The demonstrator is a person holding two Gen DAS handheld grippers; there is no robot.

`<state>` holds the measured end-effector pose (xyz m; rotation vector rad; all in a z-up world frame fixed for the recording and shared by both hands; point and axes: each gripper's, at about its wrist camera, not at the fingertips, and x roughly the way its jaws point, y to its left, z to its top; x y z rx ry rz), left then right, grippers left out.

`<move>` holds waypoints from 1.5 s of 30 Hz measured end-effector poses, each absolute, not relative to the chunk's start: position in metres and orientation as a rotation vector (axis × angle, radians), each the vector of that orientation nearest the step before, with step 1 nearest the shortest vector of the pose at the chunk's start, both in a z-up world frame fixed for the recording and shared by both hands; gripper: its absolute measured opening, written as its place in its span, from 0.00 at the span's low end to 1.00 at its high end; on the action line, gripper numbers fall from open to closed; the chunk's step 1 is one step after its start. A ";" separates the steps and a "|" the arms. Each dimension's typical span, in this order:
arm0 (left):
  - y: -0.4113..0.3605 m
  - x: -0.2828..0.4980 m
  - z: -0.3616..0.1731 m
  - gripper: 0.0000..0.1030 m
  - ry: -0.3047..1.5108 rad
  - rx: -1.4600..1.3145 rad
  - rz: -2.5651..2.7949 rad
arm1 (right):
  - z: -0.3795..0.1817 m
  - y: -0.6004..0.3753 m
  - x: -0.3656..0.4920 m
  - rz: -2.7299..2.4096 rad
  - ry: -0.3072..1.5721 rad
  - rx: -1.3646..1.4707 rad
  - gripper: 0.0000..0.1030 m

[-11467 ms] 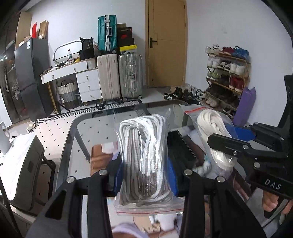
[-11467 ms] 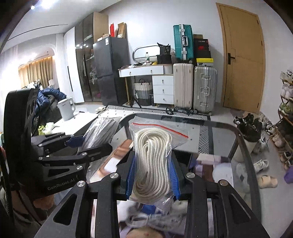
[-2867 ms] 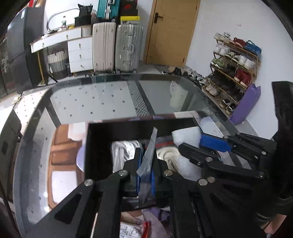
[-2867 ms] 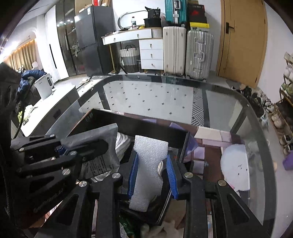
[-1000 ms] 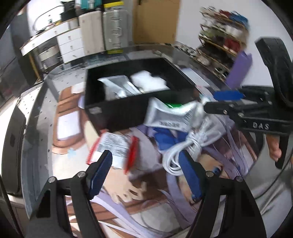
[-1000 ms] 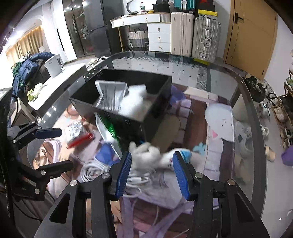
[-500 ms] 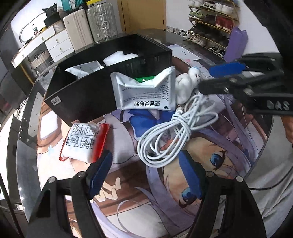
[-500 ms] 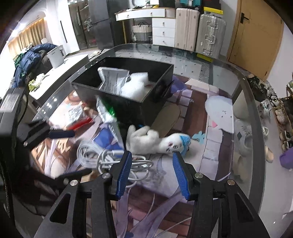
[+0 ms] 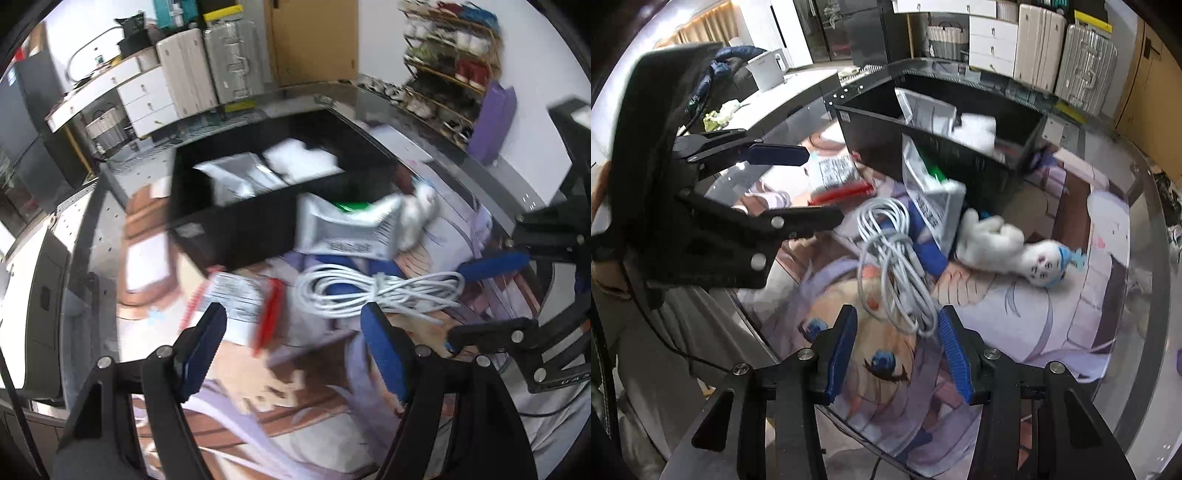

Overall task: Organize soft objects
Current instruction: 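Grasp the white cable coil with the right gripper while the left gripper grasps the red-edged white packet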

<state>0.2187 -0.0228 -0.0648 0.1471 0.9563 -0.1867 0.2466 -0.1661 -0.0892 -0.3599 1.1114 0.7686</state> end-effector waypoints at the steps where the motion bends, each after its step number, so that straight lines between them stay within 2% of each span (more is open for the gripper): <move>1: -0.017 0.219 -0.065 0.73 0.960 0.142 -0.178 | -0.087 -0.166 0.247 0.772 1.102 -0.352 0.47; 7: 0.010 0.227 -0.076 0.73 1.011 0.076 -0.150 | -0.091 -0.148 0.260 0.774 1.073 -0.371 0.49; 14: 0.006 0.239 -0.088 0.73 1.043 0.113 -0.163 | -0.110 -0.117 0.263 0.789 1.100 -0.434 0.49; 16: 0.006 0.245 -0.094 0.73 1.064 0.113 -0.154 | -0.112 -0.113 0.263 0.799 1.105 -0.435 0.46; 18: 0.004 0.253 -0.100 0.73 1.074 0.121 -0.136 | -0.111 -0.115 0.262 0.795 1.106 -0.422 0.33; 22: 0.009 0.262 -0.105 0.71 1.084 0.117 -0.120 | -0.107 -0.125 0.262 0.778 1.109 -0.415 0.31; 23: 0.009 0.262 -0.105 0.69 1.086 0.112 -0.125 | -0.108 -0.128 0.263 0.778 1.117 -0.409 0.31; 25: 0.008 0.262 -0.106 0.47 1.095 0.116 -0.147 | -0.109 -0.132 0.264 0.781 1.127 -0.394 0.31; 28: 0.003 0.258 -0.105 0.27 1.105 0.109 -0.192 | -0.108 -0.130 0.266 0.774 1.128 -0.390 0.31; 30: 0.002 0.251 -0.104 0.23 1.108 0.128 -0.204 | -0.108 -0.128 0.267 0.765 1.123 -0.399 0.32; 34: -0.008 0.237 -0.101 0.23 1.116 0.157 -0.249 | -0.110 -0.122 0.269 0.764 1.117 -0.412 0.32; 36: -0.012 0.230 -0.099 0.23 1.126 0.173 -0.275 | -0.109 -0.123 0.267 0.761 1.118 -0.401 0.33; 38: -0.015 0.223 -0.097 0.28 1.131 0.196 -0.289 | -0.109 -0.124 0.268 0.764 1.121 -0.394 0.33; 40: -0.013 0.218 -0.092 0.58 1.114 0.189 -0.283 | -0.110 -0.129 0.271 0.767 1.124 -0.388 0.33; 44: -0.015 0.216 -0.078 0.67 1.054 0.185 -0.308 | -0.111 -0.128 0.271 0.763 1.119 -0.398 0.35; 45: -0.016 0.217 -0.077 0.75 1.044 0.188 -0.303 | -0.111 -0.128 0.272 0.761 1.118 -0.400 0.36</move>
